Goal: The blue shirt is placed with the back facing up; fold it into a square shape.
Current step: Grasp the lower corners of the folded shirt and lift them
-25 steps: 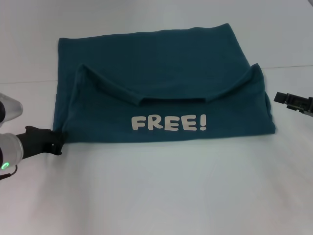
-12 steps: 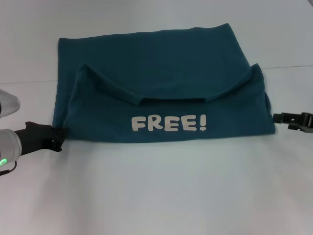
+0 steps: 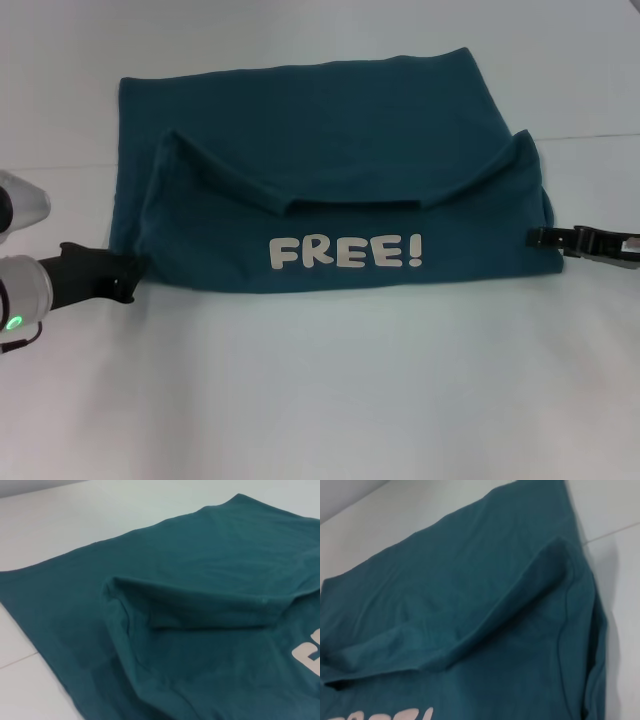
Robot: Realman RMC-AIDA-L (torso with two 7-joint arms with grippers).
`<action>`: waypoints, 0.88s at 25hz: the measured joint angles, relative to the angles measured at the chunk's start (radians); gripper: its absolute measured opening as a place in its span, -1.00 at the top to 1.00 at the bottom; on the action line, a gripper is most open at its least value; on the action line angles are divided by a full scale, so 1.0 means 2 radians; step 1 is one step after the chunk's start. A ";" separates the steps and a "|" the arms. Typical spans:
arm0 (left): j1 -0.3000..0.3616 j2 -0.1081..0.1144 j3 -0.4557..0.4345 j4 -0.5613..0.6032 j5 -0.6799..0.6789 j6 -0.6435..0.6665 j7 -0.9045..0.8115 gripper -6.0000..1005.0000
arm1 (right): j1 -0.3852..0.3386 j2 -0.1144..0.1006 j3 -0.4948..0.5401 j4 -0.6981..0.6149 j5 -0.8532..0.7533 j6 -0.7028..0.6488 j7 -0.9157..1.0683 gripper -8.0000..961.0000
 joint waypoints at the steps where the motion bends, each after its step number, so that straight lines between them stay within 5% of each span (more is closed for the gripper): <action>1: -0.001 0.000 0.000 0.000 0.000 0.001 -0.005 0.93 | 0.001 0.004 -0.001 -0.001 0.000 0.007 -0.002 -0.54; 4: -0.002 0.001 0.000 0.001 0.001 0.002 -0.012 0.93 | 0.003 0.010 -0.002 -0.003 0.000 0.019 -0.005 -0.54; 22: -0.002 0.003 0.000 -0.001 0.001 0.003 -0.010 0.93 | 0.007 0.004 -0.011 0.015 -0.002 0.017 -0.007 -0.53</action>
